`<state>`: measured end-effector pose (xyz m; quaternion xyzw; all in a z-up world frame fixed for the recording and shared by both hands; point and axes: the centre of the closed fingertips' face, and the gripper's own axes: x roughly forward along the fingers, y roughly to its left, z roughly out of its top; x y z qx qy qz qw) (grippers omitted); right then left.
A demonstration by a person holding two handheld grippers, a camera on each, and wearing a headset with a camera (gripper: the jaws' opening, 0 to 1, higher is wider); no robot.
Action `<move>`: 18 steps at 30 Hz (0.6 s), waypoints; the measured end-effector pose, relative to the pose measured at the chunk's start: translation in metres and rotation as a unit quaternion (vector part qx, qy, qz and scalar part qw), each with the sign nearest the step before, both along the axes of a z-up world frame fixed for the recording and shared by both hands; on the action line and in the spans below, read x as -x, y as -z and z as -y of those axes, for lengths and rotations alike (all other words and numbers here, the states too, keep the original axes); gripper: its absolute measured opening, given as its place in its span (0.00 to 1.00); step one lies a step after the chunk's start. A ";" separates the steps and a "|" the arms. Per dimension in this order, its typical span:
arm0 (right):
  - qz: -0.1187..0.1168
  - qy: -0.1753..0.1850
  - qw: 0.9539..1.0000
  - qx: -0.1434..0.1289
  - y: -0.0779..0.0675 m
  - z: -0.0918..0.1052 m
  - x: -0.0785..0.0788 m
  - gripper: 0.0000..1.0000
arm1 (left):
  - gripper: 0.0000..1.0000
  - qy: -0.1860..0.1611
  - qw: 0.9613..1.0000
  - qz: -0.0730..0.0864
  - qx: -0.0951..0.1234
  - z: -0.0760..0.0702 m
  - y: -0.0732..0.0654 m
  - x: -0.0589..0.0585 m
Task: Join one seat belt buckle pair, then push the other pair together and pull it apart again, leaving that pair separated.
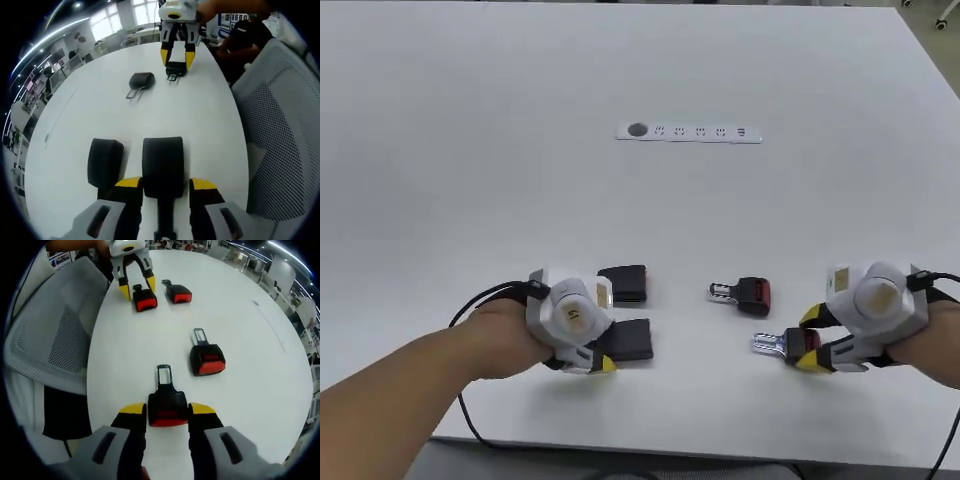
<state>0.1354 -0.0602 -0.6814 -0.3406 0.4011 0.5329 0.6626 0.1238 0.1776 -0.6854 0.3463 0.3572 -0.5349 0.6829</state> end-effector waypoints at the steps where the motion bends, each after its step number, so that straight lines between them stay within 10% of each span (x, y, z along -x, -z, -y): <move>1: -0.003 0.003 1.000 0.000 0.000 0.001 0.000 0.32 | 0.37 0.002 1.000 0.002 0.001 0.000 0.001 0.000; 18: -0.006 -0.032 0.999 0.013 0.009 0.004 0.003 0.33 | 0.33 0.040 0.999 0.000 -0.014 0.002 0.001 0.000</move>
